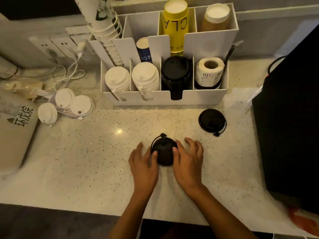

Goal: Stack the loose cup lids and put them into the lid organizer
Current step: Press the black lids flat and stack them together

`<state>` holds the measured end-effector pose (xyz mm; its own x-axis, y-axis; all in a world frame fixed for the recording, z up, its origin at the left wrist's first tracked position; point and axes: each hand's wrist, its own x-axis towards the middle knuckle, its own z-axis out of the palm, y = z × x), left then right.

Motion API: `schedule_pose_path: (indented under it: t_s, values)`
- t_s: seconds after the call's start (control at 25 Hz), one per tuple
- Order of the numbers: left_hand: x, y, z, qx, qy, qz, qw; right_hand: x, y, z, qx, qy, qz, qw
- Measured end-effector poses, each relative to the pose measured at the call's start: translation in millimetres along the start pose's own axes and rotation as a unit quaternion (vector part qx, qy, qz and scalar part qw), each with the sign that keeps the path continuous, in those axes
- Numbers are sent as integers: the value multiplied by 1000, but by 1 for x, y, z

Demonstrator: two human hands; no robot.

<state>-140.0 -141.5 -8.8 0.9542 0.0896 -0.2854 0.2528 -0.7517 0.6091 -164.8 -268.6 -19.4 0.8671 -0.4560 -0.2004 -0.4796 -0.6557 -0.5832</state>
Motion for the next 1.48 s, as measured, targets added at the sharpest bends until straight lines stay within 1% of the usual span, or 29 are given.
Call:
schedule_pose_path:
  t_s: [0.08,0.2,0.36,0.56,0.64,0.72,0.8,0.92,1.0,1.2,1.28,1.4,1.48]
  values:
    - [-2,-4,8,42,4,-1,999,1,4,2,-22,0,-7,1000]
    - [-7,-5,17,83,31,40,995,1,11,4,-46,6,-35,998]
    - [-11,-5,28,21,31,24,999,2,12,0,-55,-1,-32,998]
    - [-10,-8,31,14,43,28,999,11,15,-21,-6,-47,-60,997]
    - [-12,-9,33,14,49,26,998,22,16,-39,20,-33,-67,997]
    - [-13,-9,35,14,51,26,998,40,20,-60,14,11,-71,997]
    - [-13,-9,35,6,47,26,999,63,28,-77,-14,33,-61,998]
    - [-13,-10,32,-32,37,20,999,93,36,-89,-54,10,-16,998]
    - [-13,-9,29,-67,29,11,997,104,40,-91,-60,-6,-1,998]
    - [-14,1,19,-141,14,-35,989,106,42,-95,-17,-17,27,999]
    - [-22,11,11,-180,22,-46,982,96,37,-98,16,-15,39,999]
    - [-36,29,0,-202,41,-11,978,74,28,-104,37,-17,35,999]
    - [-45,38,-5,-201,32,22,979,60,21,-109,79,-38,42,995]
